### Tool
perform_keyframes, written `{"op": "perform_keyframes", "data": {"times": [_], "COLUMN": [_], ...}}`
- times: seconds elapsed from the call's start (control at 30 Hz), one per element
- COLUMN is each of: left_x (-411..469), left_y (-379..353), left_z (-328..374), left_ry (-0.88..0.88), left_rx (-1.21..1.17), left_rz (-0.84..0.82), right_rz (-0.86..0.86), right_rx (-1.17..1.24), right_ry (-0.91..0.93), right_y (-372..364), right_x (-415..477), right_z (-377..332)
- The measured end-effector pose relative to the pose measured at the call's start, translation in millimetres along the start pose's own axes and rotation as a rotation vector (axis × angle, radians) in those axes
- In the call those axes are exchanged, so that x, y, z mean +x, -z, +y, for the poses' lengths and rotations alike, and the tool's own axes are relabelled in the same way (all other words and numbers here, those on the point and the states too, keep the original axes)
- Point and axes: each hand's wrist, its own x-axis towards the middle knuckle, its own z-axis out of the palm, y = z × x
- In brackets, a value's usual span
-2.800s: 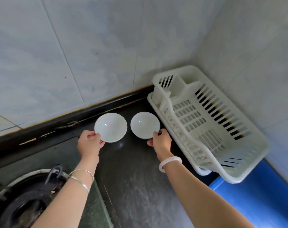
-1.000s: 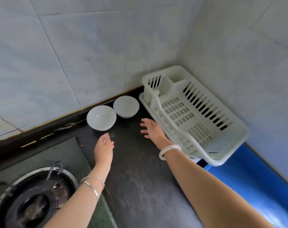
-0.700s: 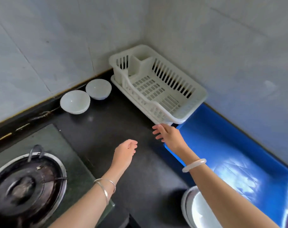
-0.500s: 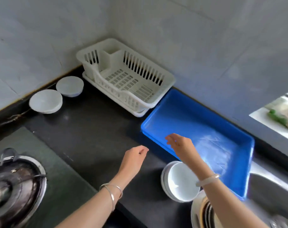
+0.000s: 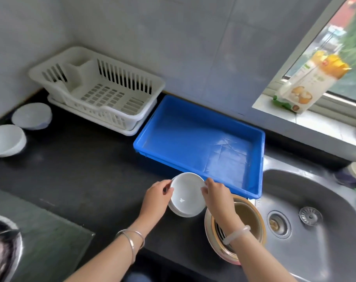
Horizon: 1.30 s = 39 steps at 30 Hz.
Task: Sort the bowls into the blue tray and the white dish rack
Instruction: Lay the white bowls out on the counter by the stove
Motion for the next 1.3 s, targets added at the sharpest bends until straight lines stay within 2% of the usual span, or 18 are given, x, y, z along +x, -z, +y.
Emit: {"op": "perform_keyframes", "data": {"times": [0.2,0.47,0.77,0.93,1.1,1.3], "left_x": [-3,0,5,9,12,28], "left_y": [-1,2,-4,2,14,56], "left_z": [2,4,18,24,31,28], "left_ry": [0.043,0.087,0.084,0.031,0.041,0.101], "left_rx": [-0.006,-0.071,0.072,0.124,0.023,-0.121], "left_rz": [0.007,-0.019,0.079,0.055,0.014,0.101], "right_rz": [-0.004,0.049,0.121,0.105,0.064,0.065], "right_rx": [-0.084,0.168,0.369,0.423,0.474,0.532], "right_ry": [0.058,-0.06,-0.172,-0.171,-0.121,-0.04], "right_y": [5,28,37,39,48,67], "right_x": [-2,-7,-15,-20,-19,-3], "right_z": [-2,16,43,45,37,10]}}
